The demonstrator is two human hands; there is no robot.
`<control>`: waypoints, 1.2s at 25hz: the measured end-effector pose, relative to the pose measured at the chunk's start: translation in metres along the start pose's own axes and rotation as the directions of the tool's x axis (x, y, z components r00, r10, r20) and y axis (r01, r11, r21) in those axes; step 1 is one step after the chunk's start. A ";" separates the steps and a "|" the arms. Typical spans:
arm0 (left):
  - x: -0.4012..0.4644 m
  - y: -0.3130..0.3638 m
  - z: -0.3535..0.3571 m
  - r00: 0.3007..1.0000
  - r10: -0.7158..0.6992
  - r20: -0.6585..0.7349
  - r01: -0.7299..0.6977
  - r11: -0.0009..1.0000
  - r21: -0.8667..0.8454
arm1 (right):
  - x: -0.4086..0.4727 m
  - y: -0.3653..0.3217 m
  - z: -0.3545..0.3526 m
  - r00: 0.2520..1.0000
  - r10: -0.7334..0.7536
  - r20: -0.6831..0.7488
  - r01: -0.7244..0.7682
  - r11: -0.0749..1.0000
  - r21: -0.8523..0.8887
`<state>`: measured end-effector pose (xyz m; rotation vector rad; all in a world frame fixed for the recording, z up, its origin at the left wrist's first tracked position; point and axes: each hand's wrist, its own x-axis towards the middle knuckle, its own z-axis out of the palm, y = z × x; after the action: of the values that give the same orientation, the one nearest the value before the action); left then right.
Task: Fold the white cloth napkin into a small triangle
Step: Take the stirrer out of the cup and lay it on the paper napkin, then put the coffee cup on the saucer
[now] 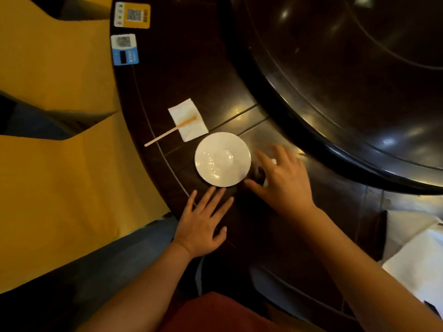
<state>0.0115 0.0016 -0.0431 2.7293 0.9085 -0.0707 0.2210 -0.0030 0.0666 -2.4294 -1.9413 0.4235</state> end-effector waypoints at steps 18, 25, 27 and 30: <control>-0.001 -0.002 -0.002 1.000 0.010 0.005 -0.010 1.000 -0.004 | -0.026 0.006 -0.001 0.945 0.289 0.153 -0.307 0.945 0.114; -0.001 -0.002 0.000 1.000 0.007 0.014 -0.008 0.999 0.034 | 0.017 -0.028 -0.007 0.990 0.132 0.045 -0.135 0.988 0.076; -0.002 -0.002 0.000 1.000 0.007 0.012 -0.007 0.999 0.041 | 0.031 -0.038 -0.002 0.993 0.105 0.051 -0.107 0.993 0.054; -0.001 -0.002 0.000 1.000 0.004 0.002 -0.004 1.000 0.030 | 0.046 -0.051 0.007 0.996 0.060 0.063 -0.062 0.998 0.030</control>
<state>0.0096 0.0023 -0.0432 2.7585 0.9085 -0.0864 0.1802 0.0520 0.0589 -2.4899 -1.8720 0.5334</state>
